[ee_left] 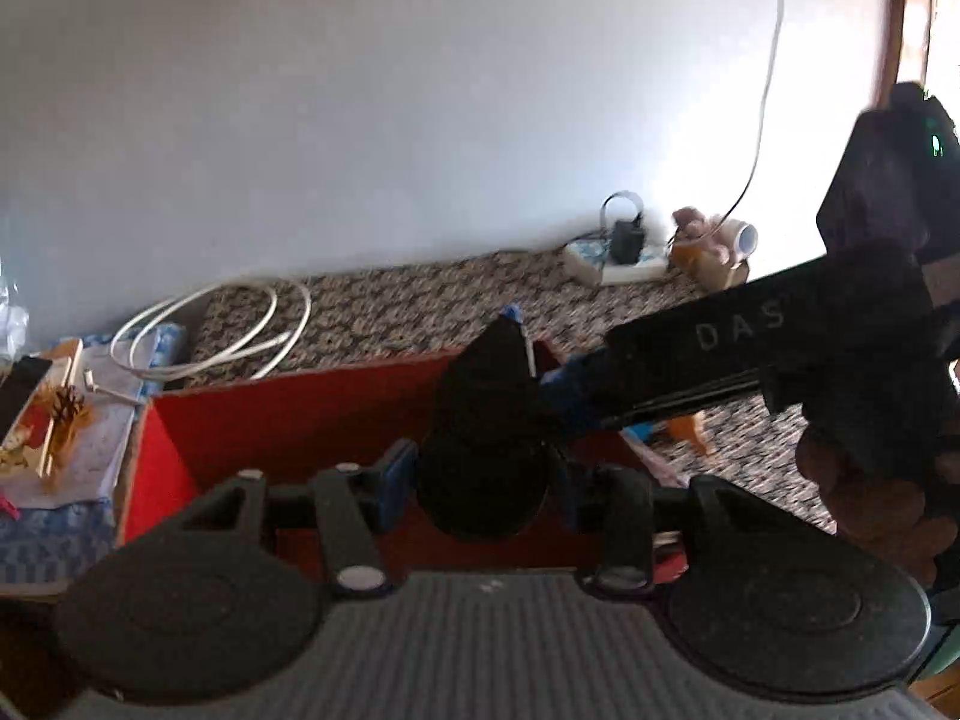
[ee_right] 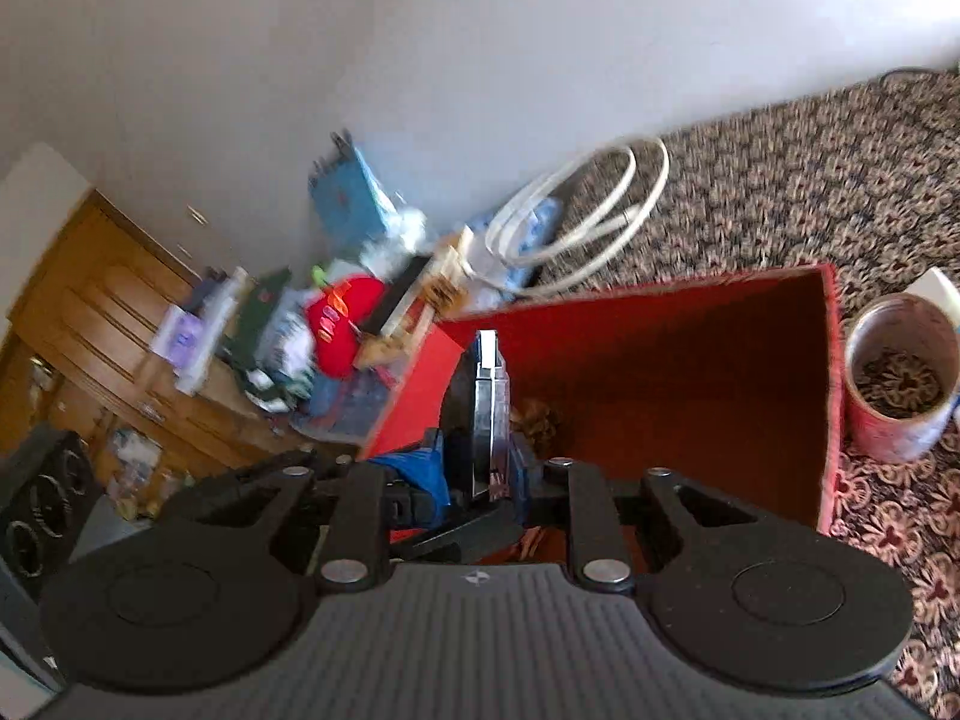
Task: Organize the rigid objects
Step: 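Carry the tape dispenser into the box and open the right gripper, then move the right gripper out to the orange stick beside the black case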
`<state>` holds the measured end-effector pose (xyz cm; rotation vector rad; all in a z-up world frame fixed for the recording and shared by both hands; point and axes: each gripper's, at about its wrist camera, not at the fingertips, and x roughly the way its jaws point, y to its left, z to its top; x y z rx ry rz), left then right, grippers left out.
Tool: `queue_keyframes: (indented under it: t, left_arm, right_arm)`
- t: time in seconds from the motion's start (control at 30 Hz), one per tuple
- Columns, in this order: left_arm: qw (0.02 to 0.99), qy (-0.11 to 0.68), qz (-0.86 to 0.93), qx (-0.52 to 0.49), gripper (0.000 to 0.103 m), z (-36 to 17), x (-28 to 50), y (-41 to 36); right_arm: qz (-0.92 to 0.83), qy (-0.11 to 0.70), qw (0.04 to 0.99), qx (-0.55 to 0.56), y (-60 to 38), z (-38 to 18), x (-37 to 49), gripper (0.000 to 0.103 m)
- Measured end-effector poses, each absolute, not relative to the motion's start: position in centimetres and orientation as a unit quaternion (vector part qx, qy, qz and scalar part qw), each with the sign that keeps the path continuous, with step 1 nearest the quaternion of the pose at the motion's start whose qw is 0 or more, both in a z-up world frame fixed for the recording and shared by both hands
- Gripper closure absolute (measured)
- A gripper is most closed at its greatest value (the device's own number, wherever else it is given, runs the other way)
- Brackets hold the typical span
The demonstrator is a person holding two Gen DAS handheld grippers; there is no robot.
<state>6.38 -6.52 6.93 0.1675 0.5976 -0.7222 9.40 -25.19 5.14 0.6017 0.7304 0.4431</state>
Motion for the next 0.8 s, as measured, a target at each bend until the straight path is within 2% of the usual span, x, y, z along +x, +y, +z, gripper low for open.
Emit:
queue_keyframes:
  t: [0.3,0.47,0.8]
  left_arm:
    - [0.87,0.357,-0.316,0.128,0.058,2.5,12.5,-4.2]
    - [0.868,0.366,-0.302,0.148,0.051,1.1,13.4,-3.4]
    - [0.883,0.349,-0.275,0.152,0.046,0.6,13.1,-0.9]
  right_arm:
    - [0.179,0.451,0.822,0.297,-21.5,0.5,16.3,0.102]
    - [0.152,0.438,0.841,0.28,-20.6,0.0,17.1,0.102]
    - [0.114,0.396,0.861,0.298,-22.3,0.4,15.6,0.1]
